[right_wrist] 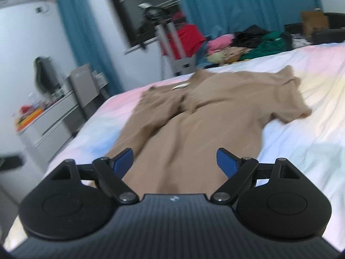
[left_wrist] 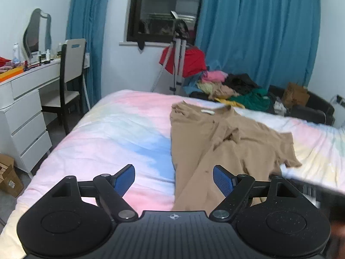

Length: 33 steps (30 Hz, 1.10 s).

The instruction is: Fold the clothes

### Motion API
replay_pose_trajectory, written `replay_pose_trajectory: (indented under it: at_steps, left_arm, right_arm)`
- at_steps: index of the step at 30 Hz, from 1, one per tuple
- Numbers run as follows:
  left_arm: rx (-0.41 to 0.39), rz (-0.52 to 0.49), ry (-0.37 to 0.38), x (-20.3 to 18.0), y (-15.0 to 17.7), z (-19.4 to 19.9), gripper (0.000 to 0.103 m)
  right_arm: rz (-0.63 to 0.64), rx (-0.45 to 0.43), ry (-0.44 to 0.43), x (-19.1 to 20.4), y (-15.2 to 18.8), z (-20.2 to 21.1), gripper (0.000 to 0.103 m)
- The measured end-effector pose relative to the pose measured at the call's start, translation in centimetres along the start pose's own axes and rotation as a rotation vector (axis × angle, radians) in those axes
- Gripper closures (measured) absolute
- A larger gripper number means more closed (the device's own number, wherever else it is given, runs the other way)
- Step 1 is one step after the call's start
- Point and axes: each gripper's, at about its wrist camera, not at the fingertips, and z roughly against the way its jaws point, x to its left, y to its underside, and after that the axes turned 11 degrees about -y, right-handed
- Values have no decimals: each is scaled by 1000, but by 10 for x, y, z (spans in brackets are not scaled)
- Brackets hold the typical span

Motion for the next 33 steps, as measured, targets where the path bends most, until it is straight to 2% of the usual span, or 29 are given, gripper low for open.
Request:
replay_pose_trajectory:
  at_steps: [3,7,10,13,15,17,20,22,23,24,28,33]
  left_arm:
    - [-25,47,11,17,-2,11,22]
    - [-49,118,-8,46,-5,22,22]
    - [-58,194,-18,74,-6,26,22]
    - [-51,273,-23,100,-4,26,22]
    - [-41,309,-33,114,-3,25,22]
    - [-31,340,-42,126,-1,24,22]
    - [-18,353,-46,133,0,20,22]
    - [-17,344,-51,133,0,21,22]
    - [-18,336,-53,132,0,21,22]
    - [-18,329,-55,131,0,22,22]
    - [-26,321,-39,124,-1,23,23]
    - [-27,290,-16,110,-1,28,23]
  right_arm:
    - [38,68,-80,38,18,8,17]
    - [80,201,-247,92,51,3,18]
    - [174,271,-344,137,72,-6,18]
    - [247,334,-408,173,89,-20,24]
    - [286,376,-418,191,99,-34,24]
    - [298,402,-379,192,105,-44,26]
    - [315,439,-317,193,113,-59,50]
    - [325,464,-275,193,119,-69,77]
    - [331,477,-255,194,121,-74,84]
    - [322,466,-260,191,119,-70,95]
    - [295,379,-237,190,104,-42,97]
    - [123,277,-212,154,74,21,97]
